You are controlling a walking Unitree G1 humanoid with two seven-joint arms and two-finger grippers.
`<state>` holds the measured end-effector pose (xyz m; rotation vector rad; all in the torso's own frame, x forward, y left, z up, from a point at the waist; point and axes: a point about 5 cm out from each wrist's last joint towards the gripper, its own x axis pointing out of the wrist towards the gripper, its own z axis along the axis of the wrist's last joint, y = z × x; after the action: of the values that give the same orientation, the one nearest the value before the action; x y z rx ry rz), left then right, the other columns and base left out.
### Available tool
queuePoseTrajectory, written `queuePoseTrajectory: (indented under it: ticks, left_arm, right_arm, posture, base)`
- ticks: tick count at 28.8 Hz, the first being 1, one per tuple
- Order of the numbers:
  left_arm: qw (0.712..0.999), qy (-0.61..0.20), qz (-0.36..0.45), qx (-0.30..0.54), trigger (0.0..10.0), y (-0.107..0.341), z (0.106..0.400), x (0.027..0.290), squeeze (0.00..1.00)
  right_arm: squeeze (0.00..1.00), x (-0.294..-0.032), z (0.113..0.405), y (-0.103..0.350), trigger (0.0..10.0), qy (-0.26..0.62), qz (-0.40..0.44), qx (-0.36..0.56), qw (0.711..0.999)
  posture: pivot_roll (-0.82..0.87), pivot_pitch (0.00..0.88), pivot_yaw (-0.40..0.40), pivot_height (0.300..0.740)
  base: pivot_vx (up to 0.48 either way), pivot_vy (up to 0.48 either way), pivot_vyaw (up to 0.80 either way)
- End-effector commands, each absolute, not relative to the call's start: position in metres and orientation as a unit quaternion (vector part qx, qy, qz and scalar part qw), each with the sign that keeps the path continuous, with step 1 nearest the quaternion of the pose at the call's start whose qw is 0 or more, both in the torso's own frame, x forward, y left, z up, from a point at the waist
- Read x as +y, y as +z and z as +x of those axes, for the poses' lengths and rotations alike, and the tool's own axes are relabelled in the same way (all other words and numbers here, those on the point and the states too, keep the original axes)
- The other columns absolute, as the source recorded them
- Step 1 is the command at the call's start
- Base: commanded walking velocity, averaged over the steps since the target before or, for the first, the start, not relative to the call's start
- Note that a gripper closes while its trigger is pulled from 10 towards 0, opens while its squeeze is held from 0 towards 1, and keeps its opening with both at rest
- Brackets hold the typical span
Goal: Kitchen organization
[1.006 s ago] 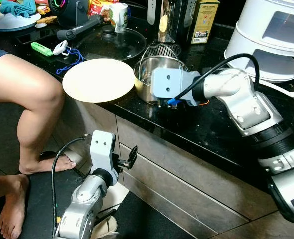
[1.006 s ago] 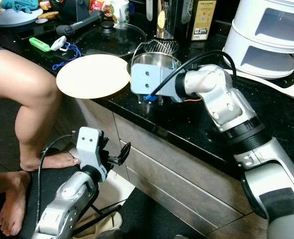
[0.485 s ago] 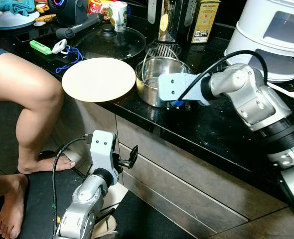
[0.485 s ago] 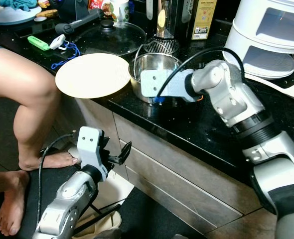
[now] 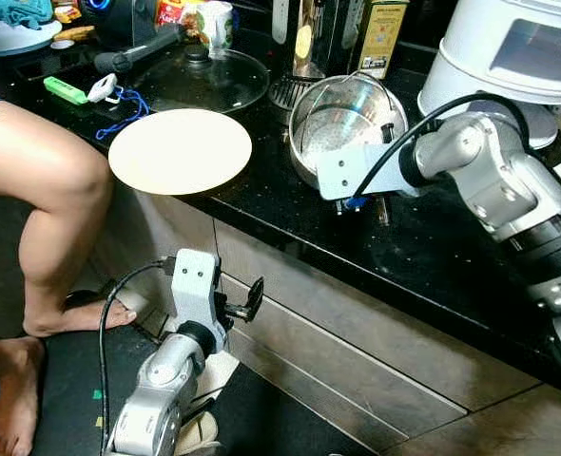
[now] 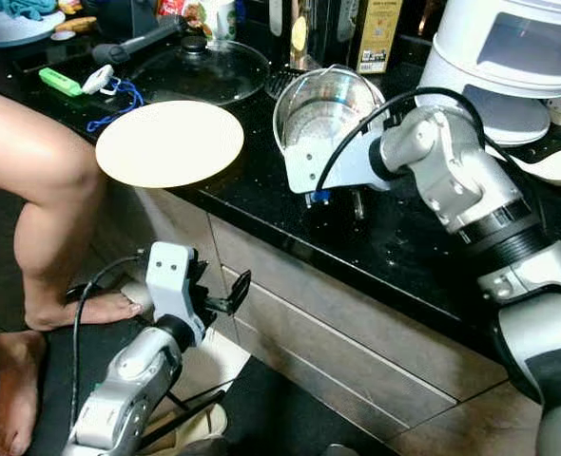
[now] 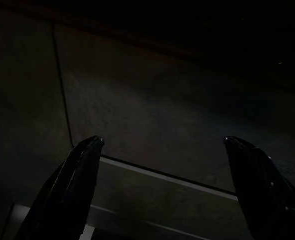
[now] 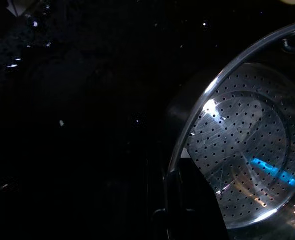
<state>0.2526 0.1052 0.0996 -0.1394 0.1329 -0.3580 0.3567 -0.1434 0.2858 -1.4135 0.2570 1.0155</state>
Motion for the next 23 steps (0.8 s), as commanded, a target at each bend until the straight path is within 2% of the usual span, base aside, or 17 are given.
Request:
queuePoseTrajectory:
  ticks: [1, 5, 8, 9, 10, 11, 12, 14, 16, 18, 19, 20, 21, 23]
  left_arm:
    - [0.978, -0.178, -0.073, 0.078, 10.0, 0.093, 0.251, 0.105, 0.0]
    - [0.978, -0.179, -0.074, 0.078, 10.0, 0.093, 0.251, 0.104, 0.0]
    - [0.978, -0.179, -0.076, 0.077, 10.0, 0.093, 0.251, 0.104, 0.0]
    - [0.978, -0.179, -0.076, 0.077, 10.0, 0.093, 0.251, 0.104, 0.0]
    - [0.978, -0.179, -0.078, 0.076, 10.0, 0.094, 0.251, 0.104, 0.0]
    - [0.978, -0.179, -0.078, 0.076, 10.0, 0.094, 0.251, 0.104, 0.0]
    - [0.978, -0.179, -0.078, 0.076, 10.0, 0.094, 0.251, 0.104, 0.0]
    - [0.978, -0.179, -0.077, 0.074, 10.0, 0.094, 0.251, 0.105, 0.0]
    - [0.978, -0.179, -0.077, 0.074, 10.0, 0.094, 0.251, 0.105, 0.0]
    - [0.978, -0.18, -0.076, 0.072, 10.0, 0.096, 0.251, 0.105, 0.0]
    - [0.978, -0.18, -0.076, 0.072, 10.0, 0.096, 0.251, 0.105, 0.0]
    - [0.978, -0.18, -0.075, 0.071, 10.0, 0.096, 0.251, 0.105, 0.0]
    - [0.978, -0.18, -0.075, 0.071, 10.0, 0.096, 0.251, 0.105, 0.0]
    - [0.978, -0.18, -0.073, 0.071, 10.0, 0.096, 0.25, 0.106, 0.0]
  right_arm:
    - [0.0, -0.141, 0.353, 0.293, 0.0, 0.456, -0.611, 0.093, 0.641]
    - [0.0, -0.14, 0.351, 0.295, 0.0, 0.468, -0.594, 0.084, 0.649]
    - [0.0, -0.132, 0.355, 0.312, 0.0, 0.46, -0.518, 0.02, 0.721]
    - [0.0, -0.132, 0.355, 0.312, 0.0, 0.46, -0.518, 0.02, 0.721]
    - [0.0, -0.127, 0.357, 0.324, 0.0, 0.463, -0.432, -0.022, 0.774]
    - [0.0, -0.125, 0.356, 0.328, 0.0, 0.464, -0.404, -0.042, 0.788]
    - [0.0, -0.125, 0.356, 0.328, 0.0, 0.464, -0.404, -0.042, 0.788]
    - [0.0, -0.123, 0.354, 0.334, 0.0, 0.466, -0.347, -0.075, 0.811]
    - [0.0, -0.123, 0.354, 0.334, 0.0, 0.466, -0.347, -0.075, 0.811]
    - [0.0, -0.123, 0.351, 0.341, 0.0, 0.46, -0.258, -0.136, 0.839]
    - [0.0, -0.123, 0.351, 0.341, 0.0, 0.46, -0.258, -0.136, 0.839]
    - [0.0, -0.124, 0.349, 0.343, 0.0, 0.456, -0.199, -0.16, 0.853]
    - [0.0, -0.124, 0.349, 0.343, 0.0, 0.456, -0.199, -0.16, 0.853]
    - [0.0, -0.128, 0.347, 0.344, 0.0, 0.443, -0.104, -0.183, 0.871]
  posture:
    - [0.03, 0.052, -0.054, 0.74]
    - [0.03, 0.051, -0.053, 0.74]
    - [0.03, 0.054, -0.054, 0.74]
    - [0.03, 0.054, -0.054, 0.74]
    - [0.03, 0.054, -0.054, 0.74]
    - [0.03, 0.054, -0.054, 0.74]
    - [0.03, 0.054, -0.054, 0.74]
    - [0.03, 0.059, -0.046, 0.74]
    - [0.03, 0.059, -0.046, 0.74]
    - [0.03, 0.06, -0.041, 0.74]
    - [0.03, 0.06, -0.041, 0.74]
    - [0.03, 0.06, -0.037, 0.74]
    - [0.03, 0.06, -0.037, 0.74]
    - [0.03, 0.06, -0.033, 0.74]
  base:
    - [0.0, 0.0, 0.0]
    - [0.0, 0.0, 0.0]
    - [0.0, 0.0, 0.0]
    - [0.0, 0.0, 0.0]
    - [0.0, 0.0, 0.0]
    - [0.0, 0.0, 0.0]
    - [0.0, 0.0, 0.0]
    - [0.0, 0.0, 0.0]
    - [0.0, 0.0, 0.0]
    - [0.0, 0.0, 0.0]
    - [0.0, 0.0, 0.0]
    - [0.0, 0.0, 0.0]
    - [0.0, 0.0, 0.0]
    - [0.0, 0.0, 0.0]
